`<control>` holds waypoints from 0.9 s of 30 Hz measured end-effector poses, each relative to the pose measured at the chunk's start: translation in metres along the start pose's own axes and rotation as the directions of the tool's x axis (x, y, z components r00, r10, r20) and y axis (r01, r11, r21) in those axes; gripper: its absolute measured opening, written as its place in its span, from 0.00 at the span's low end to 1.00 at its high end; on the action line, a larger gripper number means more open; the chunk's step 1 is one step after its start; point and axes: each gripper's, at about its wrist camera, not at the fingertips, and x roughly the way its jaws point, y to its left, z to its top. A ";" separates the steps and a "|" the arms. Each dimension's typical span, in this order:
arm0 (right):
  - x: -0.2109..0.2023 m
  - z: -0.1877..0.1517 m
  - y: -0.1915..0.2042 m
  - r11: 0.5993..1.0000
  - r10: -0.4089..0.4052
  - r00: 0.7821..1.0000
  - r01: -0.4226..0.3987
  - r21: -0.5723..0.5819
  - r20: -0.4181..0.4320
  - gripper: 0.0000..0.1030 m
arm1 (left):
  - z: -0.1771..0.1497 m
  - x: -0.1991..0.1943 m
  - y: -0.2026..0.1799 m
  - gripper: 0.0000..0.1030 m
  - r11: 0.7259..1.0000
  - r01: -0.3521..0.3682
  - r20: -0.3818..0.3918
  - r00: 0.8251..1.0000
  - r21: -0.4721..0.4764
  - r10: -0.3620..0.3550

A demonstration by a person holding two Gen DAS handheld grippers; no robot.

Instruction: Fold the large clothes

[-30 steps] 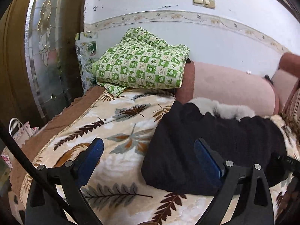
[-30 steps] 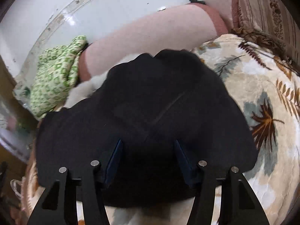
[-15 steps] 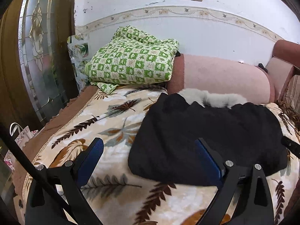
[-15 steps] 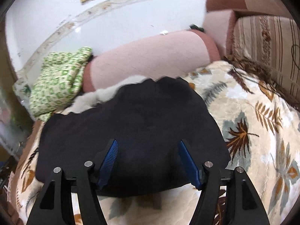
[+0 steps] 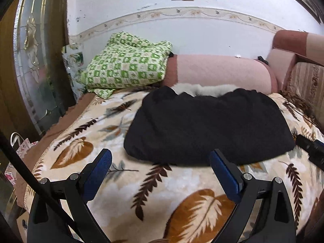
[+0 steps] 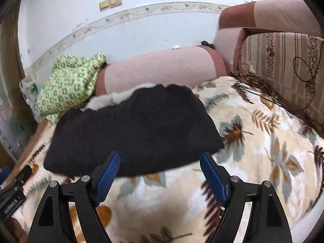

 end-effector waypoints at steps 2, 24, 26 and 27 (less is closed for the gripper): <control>0.005 -0.005 0.005 0.999 -0.030 1.000 0.030 -0.038 -0.006 0.82 | -0.002 0.002 -0.002 0.94 1.000 0.016 -0.010 1.000 0.000 -0.016; 0.035 -0.030 0.036 0.983 -0.065 0.996 0.052 -0.176 -0.068 0.82 | -0.009 0.031 0.003 0.94 0.998 0.056 -0.117 0.991 -0.036 -0.060; 0.035 -0.030 0.039 0.982 -0.063 0.996 0.049 -0.184 -0.068 0.82 | -0.010 0.032 0.004 0.94 0.998 0.055 -0.123 0.991 -0.036 -0.059; 0.035 -0.031 0.039 0.981 -0.063 0.996 0.049 -0.188 -0.067 0.82 | -0.010 0.033 0.004 0.94 0.998 0.054 -0.127 0.990 -0.038 -0.058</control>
